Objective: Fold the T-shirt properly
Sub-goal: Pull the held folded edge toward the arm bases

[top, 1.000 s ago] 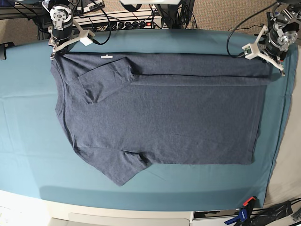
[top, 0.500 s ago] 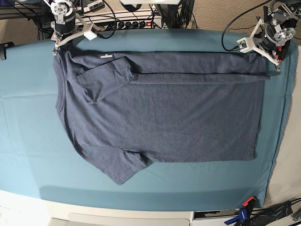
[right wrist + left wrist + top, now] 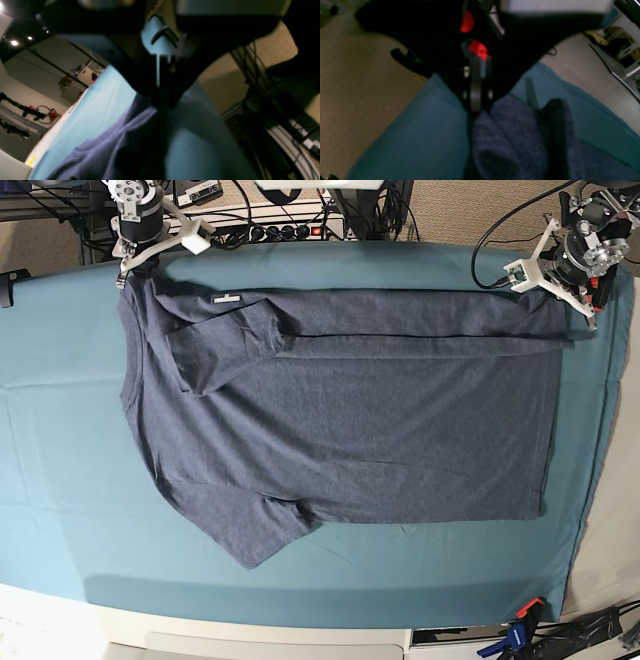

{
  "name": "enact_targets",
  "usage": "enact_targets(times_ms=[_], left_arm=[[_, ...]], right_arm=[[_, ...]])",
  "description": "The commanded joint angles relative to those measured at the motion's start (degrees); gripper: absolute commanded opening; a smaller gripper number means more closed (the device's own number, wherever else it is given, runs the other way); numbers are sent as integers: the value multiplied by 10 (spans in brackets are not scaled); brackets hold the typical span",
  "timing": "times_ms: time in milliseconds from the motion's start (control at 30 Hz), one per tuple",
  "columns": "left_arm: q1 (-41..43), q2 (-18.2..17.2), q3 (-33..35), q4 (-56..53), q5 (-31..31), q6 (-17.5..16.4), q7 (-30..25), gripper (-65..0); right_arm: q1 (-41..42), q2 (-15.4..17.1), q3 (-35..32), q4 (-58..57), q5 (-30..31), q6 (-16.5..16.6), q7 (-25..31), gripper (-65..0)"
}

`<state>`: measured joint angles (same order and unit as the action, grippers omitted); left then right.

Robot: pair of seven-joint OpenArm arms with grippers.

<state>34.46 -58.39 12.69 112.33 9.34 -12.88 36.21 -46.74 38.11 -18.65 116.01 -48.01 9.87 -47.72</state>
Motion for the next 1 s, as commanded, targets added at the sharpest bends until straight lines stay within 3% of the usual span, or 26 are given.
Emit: enact_targets(times_ms=[0,433,767,967], left_arm=[[12,-10,-1,13,-10,-7,0,-650],[65,-10,-6,39,42,26,9,-650],[97,-9,-86,39,17,23,8,-650],[134,-6,-117,39,18,24,2,-650]], right_arm=[[-11,8,4,9,-6,-7,-2,-650],[-44,22,4,9,-19,-7,-7,-650],[-69,28,81,9,-2,-7,-2,-650],[-69,28,87,9,4,-7,-1,-650]])
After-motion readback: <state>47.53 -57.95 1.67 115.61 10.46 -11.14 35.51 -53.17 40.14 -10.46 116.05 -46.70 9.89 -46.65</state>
